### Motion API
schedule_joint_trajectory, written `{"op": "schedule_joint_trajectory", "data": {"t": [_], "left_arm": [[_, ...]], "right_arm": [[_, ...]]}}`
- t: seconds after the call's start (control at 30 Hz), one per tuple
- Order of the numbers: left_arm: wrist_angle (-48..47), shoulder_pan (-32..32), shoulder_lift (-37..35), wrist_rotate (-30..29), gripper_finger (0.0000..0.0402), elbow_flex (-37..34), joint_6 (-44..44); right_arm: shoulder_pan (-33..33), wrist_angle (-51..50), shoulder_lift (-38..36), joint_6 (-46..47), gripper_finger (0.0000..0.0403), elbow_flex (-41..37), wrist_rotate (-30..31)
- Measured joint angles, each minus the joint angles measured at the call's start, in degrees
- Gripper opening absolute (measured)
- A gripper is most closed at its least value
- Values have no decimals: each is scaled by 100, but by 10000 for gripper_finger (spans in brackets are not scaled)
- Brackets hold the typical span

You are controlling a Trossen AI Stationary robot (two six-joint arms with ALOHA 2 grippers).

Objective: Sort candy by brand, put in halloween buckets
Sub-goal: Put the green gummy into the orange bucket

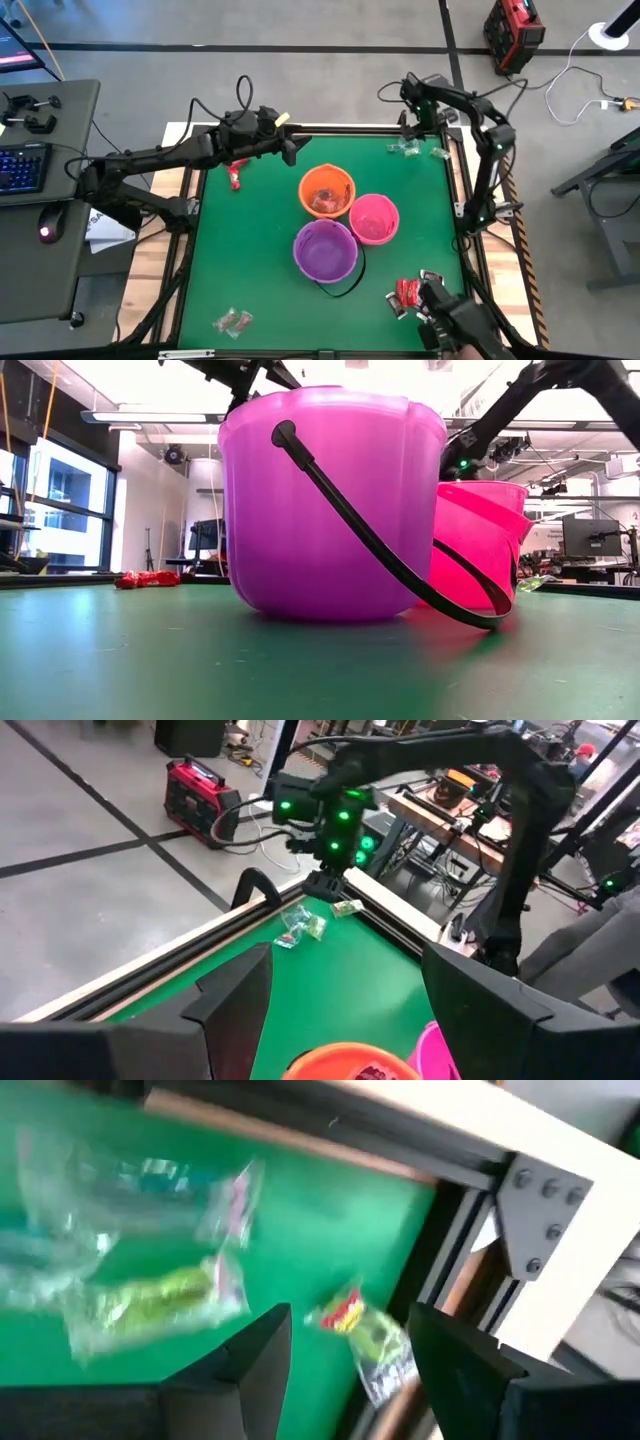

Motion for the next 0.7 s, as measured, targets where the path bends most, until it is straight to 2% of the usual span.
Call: {"op": "schedule_joint_trajectory", "data": {"t": [0.17,0.27,0.47,0.7], "left_arm": [[-15,0,0,296,248,0,2],[-30,0,0,366,248,0,4],[-138,0,0,371,248,-2,-9],[-131,0,0,370,248,-2,-31]], "right_arm": [[-2,-1157,624,-403,195,509,21],[32,-1501,879,-525,195,526,311],[156,-1498,1223,-526,195,336,951],[87,-1154,1358,-545,195,331,955]]}}
